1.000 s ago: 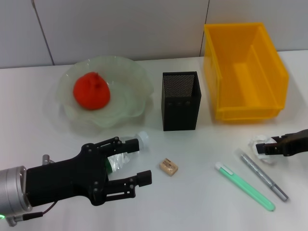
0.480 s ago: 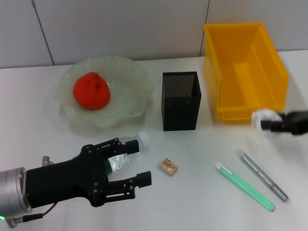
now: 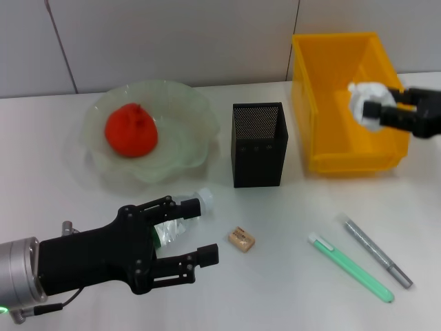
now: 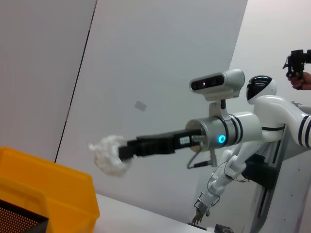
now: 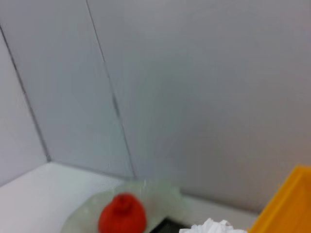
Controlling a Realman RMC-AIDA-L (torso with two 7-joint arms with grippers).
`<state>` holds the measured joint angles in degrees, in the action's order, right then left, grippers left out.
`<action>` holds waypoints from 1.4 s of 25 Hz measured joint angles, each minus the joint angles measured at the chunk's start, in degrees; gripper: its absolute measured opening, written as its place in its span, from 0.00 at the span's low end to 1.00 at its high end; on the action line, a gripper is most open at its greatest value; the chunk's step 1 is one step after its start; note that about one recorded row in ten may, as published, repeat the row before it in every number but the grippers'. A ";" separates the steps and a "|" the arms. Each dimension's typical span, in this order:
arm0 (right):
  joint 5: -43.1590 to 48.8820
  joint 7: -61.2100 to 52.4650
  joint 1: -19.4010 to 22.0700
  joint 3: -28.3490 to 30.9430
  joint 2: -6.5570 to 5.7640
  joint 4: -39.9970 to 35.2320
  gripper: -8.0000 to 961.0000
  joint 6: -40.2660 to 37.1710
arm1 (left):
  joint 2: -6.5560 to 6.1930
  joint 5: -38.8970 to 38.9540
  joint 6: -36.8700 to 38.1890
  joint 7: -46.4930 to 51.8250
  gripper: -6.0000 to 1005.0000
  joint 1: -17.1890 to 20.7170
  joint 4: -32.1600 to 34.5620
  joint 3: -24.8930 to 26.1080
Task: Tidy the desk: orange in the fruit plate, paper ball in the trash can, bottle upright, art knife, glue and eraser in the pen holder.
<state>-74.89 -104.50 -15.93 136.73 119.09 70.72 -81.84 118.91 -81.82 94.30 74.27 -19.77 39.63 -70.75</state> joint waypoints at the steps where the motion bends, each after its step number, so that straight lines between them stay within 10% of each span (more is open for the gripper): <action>1: -1.18 2.30 -0.80 0.04 0.00 -1.32 0.57 2.30 | 0.00 0.00 0.00 -0.14 0.80 -0.01 0.00 0.00; 35: -3.07 15.09 -12.78 0.35 -0.23 -20.79 0.59 29.58 | -0.05 0.89 0.09 -1.48 0.80 -0.26 0.00 0.00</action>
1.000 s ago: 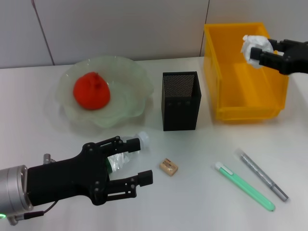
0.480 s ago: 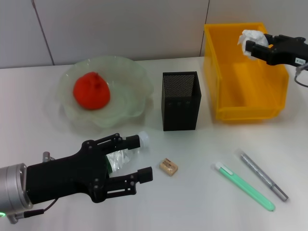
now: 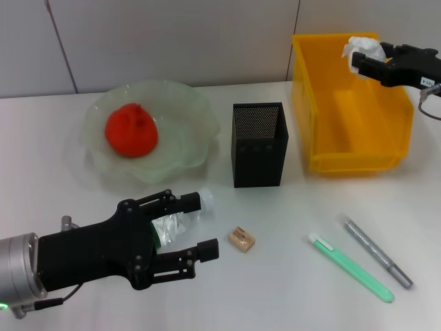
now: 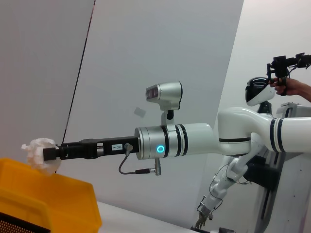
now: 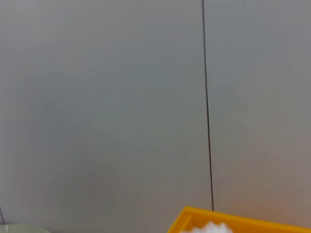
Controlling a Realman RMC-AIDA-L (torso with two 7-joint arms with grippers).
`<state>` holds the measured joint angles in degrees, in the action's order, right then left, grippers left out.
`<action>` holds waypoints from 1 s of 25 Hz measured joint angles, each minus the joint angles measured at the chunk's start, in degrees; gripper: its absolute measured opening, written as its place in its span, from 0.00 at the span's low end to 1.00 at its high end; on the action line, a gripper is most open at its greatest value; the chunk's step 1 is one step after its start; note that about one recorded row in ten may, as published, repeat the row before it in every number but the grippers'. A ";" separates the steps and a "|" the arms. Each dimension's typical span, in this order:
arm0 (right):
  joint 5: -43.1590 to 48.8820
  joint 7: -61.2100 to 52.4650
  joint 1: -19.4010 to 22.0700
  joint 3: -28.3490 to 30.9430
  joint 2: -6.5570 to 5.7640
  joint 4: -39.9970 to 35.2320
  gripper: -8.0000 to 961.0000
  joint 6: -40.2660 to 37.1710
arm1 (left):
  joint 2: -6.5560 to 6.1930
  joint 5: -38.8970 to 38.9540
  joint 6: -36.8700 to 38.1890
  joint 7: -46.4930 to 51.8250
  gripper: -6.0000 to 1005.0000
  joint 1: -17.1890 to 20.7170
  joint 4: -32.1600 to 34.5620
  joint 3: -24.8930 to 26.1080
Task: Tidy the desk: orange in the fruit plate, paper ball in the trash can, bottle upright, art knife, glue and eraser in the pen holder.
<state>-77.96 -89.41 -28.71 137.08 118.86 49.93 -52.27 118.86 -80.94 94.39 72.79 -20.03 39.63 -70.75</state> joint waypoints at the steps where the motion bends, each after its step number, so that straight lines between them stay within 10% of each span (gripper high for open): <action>1: -0.08 0.00 -0.02 0.04 0.00 0.00 0.60 0.01 | -0.01 0.00 0.00 -0.02 0.80 -0.01 0.00 0.00; 14: -5.95 2.41 0.68 0.13 -0.07 0.58 0.77 -3.60 | -0.04 -0.01 -0.01 -0.02 0.80 -0.01 0.00 0.09; 25: -15.84 6.88 5.48 -0.13 -2.90 0.25 0.78 -26.40 | -0.03 -0.01 0.00 -0.02 0.80 -0.04 0.20 0.53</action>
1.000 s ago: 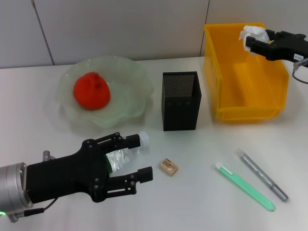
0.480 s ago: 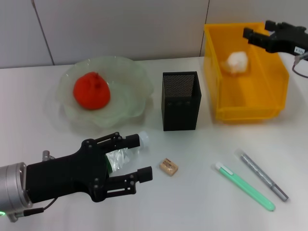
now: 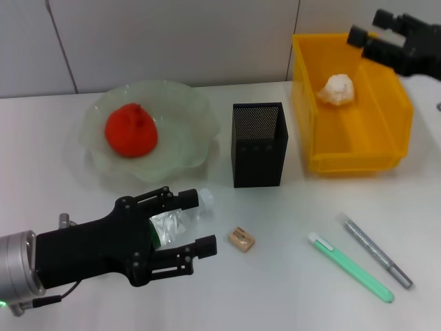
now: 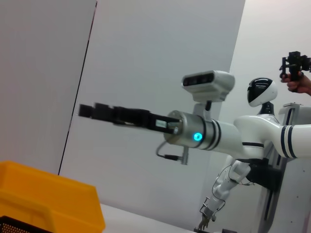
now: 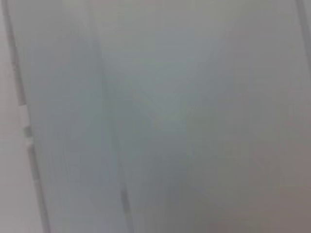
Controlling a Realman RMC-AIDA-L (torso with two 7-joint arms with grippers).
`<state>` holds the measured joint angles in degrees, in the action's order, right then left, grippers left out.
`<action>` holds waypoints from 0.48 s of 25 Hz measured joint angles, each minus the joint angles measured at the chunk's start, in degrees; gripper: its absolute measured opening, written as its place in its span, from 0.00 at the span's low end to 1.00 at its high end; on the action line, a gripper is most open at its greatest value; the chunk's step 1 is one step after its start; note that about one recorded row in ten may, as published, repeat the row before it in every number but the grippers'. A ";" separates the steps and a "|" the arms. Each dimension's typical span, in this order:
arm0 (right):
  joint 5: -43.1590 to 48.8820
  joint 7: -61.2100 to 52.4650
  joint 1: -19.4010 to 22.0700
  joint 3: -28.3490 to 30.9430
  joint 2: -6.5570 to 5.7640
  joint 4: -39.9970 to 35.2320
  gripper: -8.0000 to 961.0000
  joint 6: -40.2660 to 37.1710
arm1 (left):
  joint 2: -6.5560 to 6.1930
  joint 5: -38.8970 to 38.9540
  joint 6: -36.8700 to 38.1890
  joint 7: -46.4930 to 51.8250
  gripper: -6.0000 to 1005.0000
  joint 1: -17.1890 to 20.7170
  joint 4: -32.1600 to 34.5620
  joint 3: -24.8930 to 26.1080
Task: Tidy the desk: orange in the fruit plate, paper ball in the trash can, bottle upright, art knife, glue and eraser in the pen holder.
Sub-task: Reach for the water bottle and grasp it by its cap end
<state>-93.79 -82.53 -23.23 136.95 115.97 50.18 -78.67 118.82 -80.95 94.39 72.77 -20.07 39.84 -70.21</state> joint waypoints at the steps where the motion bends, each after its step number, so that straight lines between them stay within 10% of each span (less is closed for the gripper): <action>1: 0.00 0.00 0.00 0.00 0.00 0.00 0.78 0.00 | -0.01 0.00 0.00 0.00 0.80 -0.04 0.00 0.08; 12: 14.93 -4.56 2.32 0.29 -0.40 4.99 0.79 -16.56 | -0.27 0.00 -1.01 0.00 0.80 -0.29 -0.21 2.36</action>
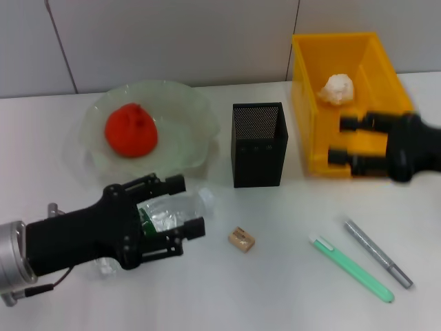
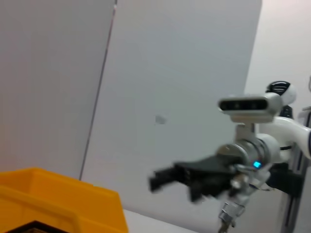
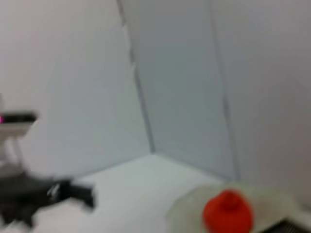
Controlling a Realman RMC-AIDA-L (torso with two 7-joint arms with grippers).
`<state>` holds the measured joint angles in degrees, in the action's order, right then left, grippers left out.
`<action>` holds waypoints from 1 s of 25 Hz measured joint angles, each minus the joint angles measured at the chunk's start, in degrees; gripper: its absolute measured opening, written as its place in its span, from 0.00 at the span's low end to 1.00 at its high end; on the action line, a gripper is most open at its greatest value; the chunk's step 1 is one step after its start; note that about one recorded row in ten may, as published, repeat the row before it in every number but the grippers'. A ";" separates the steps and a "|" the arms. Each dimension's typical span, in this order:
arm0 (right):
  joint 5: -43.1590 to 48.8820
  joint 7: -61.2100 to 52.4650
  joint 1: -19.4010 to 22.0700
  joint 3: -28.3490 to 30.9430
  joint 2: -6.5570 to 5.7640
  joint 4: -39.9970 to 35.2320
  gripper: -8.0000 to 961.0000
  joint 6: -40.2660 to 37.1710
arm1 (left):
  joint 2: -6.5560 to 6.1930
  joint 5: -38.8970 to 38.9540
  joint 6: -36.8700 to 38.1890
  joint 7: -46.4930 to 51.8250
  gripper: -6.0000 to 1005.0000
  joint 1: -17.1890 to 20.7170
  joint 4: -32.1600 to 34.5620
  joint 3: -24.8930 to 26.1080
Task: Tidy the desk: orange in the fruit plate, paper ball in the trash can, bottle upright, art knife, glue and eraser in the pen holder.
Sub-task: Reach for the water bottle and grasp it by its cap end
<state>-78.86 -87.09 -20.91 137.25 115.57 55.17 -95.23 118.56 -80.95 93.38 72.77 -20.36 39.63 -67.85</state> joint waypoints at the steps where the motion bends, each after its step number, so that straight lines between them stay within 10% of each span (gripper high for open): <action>1: 1.54 -0.24 0.14 0.00 0.07 0.59 0.79 -1.11 | -0.02 0.00 -0.19 0.00 0.80 0.04 0.00 0.28; 25: 16.65 -0.35 3.84 3.01 0.12 4.58 0.78 -8.82 | -0.03 -10.16 -15.54 5.62 0.80 -0.34 3.65 -0.98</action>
<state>-62.22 -87.44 -17.07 140.26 115.69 59.75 -104.05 118.53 -91.11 77.84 78.39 -20.70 43.27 -68.83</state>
